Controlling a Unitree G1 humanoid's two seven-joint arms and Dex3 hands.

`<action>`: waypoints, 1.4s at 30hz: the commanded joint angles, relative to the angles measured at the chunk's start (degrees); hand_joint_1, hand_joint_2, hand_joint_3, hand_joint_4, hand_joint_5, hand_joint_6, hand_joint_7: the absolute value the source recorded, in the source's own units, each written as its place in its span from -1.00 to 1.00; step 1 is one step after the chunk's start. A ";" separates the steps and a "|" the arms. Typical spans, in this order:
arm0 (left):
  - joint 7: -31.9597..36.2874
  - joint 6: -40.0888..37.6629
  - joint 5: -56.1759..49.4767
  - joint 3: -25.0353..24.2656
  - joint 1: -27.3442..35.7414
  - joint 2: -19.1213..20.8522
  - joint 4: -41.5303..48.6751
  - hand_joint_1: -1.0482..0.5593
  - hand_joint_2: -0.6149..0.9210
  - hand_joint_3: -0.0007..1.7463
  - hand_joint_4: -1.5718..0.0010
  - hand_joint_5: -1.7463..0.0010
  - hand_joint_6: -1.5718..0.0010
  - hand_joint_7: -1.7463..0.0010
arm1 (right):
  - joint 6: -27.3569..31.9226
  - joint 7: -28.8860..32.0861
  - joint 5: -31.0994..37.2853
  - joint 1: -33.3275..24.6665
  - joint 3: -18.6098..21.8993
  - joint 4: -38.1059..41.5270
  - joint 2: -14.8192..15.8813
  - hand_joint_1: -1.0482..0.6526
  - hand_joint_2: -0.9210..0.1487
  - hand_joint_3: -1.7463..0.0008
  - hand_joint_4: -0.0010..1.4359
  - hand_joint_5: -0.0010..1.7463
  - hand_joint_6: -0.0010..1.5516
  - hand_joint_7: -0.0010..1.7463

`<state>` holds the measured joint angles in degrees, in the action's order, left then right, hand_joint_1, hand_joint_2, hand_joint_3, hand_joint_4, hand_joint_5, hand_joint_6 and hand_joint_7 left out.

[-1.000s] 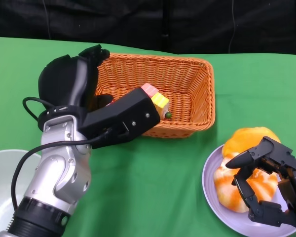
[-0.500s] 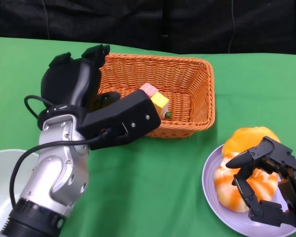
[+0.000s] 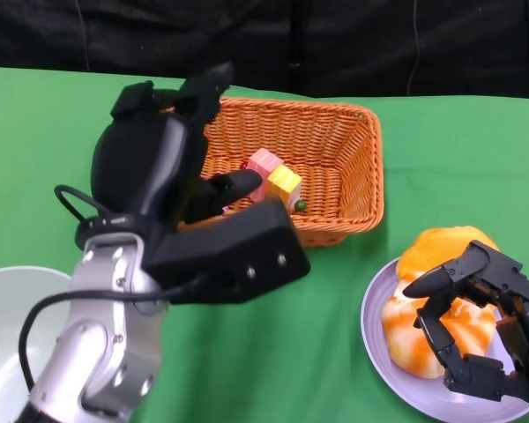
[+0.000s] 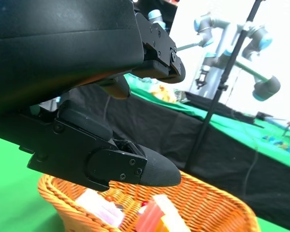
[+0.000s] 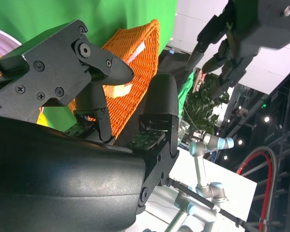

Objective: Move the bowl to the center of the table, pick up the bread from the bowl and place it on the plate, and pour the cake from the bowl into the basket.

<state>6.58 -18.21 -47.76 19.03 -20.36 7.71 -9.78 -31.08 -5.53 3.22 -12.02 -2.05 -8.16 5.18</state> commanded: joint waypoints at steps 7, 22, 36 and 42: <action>4.00 4.07 -1.08 0.32 4.01 -1.71 -4.34 -0.34 1.00 -0.71 0.42 -0.11 0.29 0.76 | -0.72 0.05 -0.55 -0.19 0.78 0.33 0.51 0.14 -0.19 -0.18 -0.08 0.63 -0.28 0.37; 3.14 22.81 21.63 -2.66 23.17 -5.45 -14.69 -0.01 0.77 -0.45 0.12 -0.44 -0.05 0.28 | -2.04 -0.30 -0.91 1.15 0.27 1.84 0.28 0.13 -0.20 -0.18 -0.07 0.65 -0.28 0.38; 0.50 35.11 32.09 -4.40 36.77 -4.12 -17.95 0.17 0.22 0.68 -0.09 -0.78 -0.06 -0.48 | -2.46 -3.87 -4.15 0.42 -1.27 0.80 0.77 0.06 -0.26 -0.12 -0.12 0.69 -0.18 0.36; 0.10 40.56 35.40 -3.95 42.24 -4.50 -17.03 0.18 0.13 0.78 -0.17 -0.85 -0.08 -0.63 | 2.37 -6.36 -7.36 -1.84 -2.71 -3.63 0.91 0.11 -0.18 -0.24 -0.12 0.73 -0.16 0.42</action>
<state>7.01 20.80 -13.21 15.14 20.12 3.04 -27.09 -29.88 -11.41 -2.64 -12.80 -4.68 -10.06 5.31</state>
